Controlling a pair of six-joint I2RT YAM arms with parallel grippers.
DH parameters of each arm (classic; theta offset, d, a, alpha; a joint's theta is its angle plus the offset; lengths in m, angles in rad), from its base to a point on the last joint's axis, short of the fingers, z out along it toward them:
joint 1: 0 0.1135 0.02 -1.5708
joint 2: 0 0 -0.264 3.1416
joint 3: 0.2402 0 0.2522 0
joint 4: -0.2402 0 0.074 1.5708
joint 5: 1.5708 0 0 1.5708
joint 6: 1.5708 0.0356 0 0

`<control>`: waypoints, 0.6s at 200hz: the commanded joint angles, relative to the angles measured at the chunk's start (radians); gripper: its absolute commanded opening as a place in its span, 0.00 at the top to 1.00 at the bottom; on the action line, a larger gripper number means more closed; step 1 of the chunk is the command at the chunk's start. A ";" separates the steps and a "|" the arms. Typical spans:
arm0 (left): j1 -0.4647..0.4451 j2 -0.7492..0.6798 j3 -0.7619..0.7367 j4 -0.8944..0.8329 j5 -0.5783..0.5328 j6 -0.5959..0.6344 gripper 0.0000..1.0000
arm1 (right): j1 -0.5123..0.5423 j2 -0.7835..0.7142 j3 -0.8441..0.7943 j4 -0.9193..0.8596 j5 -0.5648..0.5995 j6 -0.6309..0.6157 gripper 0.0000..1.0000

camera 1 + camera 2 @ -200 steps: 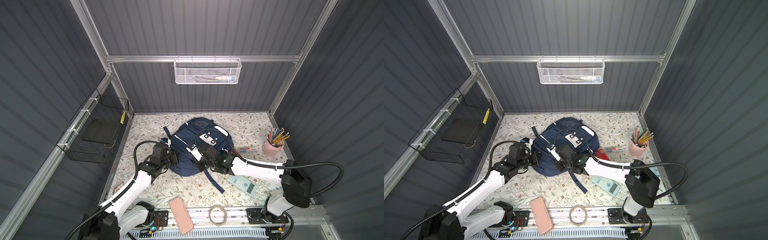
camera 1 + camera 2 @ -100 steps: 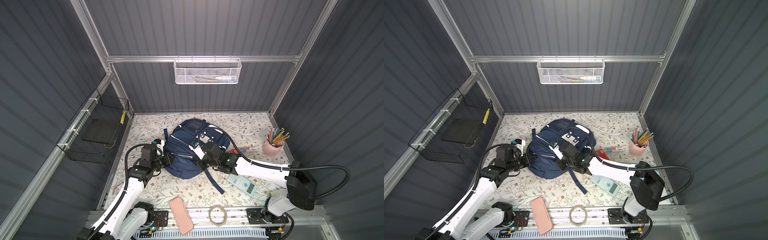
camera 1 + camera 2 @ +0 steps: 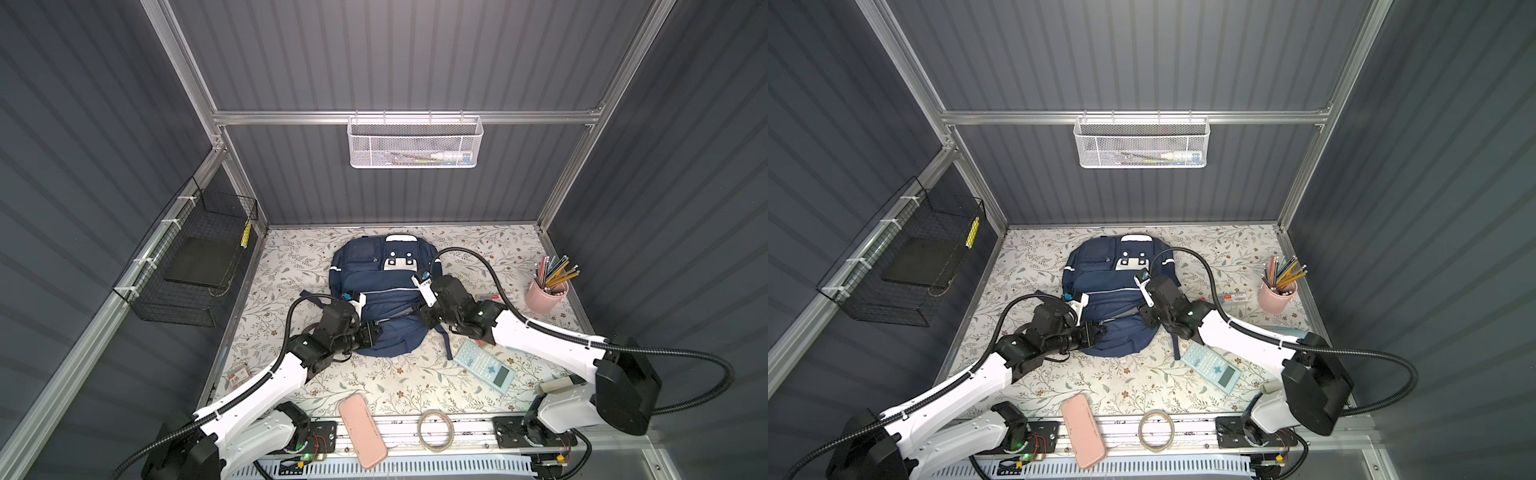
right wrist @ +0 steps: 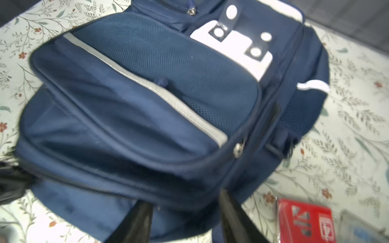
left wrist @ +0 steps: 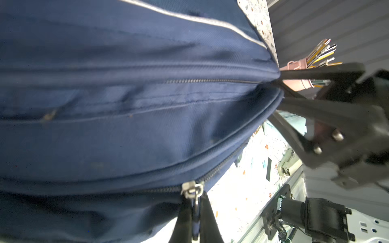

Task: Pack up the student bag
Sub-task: 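Slide the right gripper along the pocket edge while left holds the zipper pull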

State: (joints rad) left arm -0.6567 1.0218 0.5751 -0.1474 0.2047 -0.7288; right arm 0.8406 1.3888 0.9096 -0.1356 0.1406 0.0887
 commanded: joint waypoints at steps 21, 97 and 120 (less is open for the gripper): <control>-0.004 0.006 0.091 0.005 -0.034 0.000 1.00 | 0.104 -0.083 -0.092 0.121 -0.092 -0.205 0.39; -0.004 -0.029 0.083 -0.007 -0.024 -0.048 1.00 | 0.225 0.195 -0.006 0.300 0.008 -0.325 0.37; -0.004 -0.041 0.053 0.014 -0.021 -0.087 1.00 | 0.220 0.290 0.036 0.320 0.170 -0.328 0.45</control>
State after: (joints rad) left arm -0.6571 1.0218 0.6319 -0.1932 0.1684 -0.7761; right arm 1.0584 1.6096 0.8917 0.1146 0.1375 -0.1757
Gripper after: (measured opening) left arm 0.072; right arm 0.604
